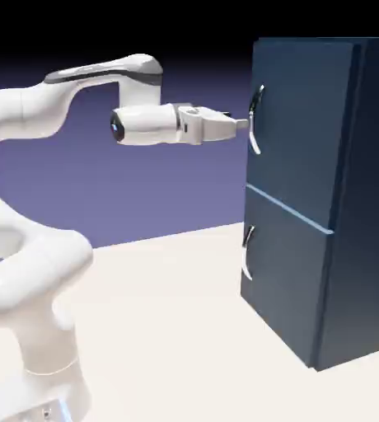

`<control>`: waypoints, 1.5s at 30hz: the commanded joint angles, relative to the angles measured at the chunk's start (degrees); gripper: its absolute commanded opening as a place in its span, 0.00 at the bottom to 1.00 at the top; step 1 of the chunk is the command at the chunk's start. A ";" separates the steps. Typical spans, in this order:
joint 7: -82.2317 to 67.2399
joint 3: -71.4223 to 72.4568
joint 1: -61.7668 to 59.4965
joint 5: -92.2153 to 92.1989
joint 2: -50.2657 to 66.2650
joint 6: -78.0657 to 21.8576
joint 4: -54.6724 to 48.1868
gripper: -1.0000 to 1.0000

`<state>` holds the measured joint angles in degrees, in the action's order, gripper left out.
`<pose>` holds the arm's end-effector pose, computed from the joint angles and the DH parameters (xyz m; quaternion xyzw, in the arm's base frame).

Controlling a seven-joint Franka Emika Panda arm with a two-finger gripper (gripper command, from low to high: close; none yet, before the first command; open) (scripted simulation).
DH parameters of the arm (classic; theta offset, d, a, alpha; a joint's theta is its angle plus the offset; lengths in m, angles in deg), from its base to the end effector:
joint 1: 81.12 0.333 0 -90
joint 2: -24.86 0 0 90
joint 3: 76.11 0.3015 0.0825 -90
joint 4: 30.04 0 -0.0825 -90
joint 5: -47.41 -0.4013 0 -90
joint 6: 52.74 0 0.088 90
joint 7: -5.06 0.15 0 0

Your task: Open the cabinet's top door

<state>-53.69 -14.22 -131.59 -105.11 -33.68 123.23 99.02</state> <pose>0.4569 0.1459 0.5502 -0.6452 0.2894 -0.6608 0.2515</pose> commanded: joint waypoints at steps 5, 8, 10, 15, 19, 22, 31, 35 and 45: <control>-0.02 5.26 -10.19 -1.05 2.48 -2.34 -6.72 0.50; -0.30 3.83 -8.14 -0.45 2.62 -3.84 -4.87 0.00; -0.79 0.82 -3.97 0.96 2.87 -6.85 -1.18 0.00; -1.22 -7.52 6.42 5.96 2.90 -14.20 7.63 0.00; -0.56 -15.40 14.67 11.94 1.89 -20.49 14.65 0.00; 0.46 -21.63 20.06 17.38 0.42 -25.42 19.53 0.00; 4.06 -40.32 29.37 36.27 -5.23 -41.17 30.29 0.00; 5.01 -48.63 30.49 45.09 -6.79 -48.73 32.79 0.00; 4.21 -69.40 30.17 66.43 -3.68 -68.95 32.14 0.00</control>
<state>-49.47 -83.63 -101.43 -38.64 -37.35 54.22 131.15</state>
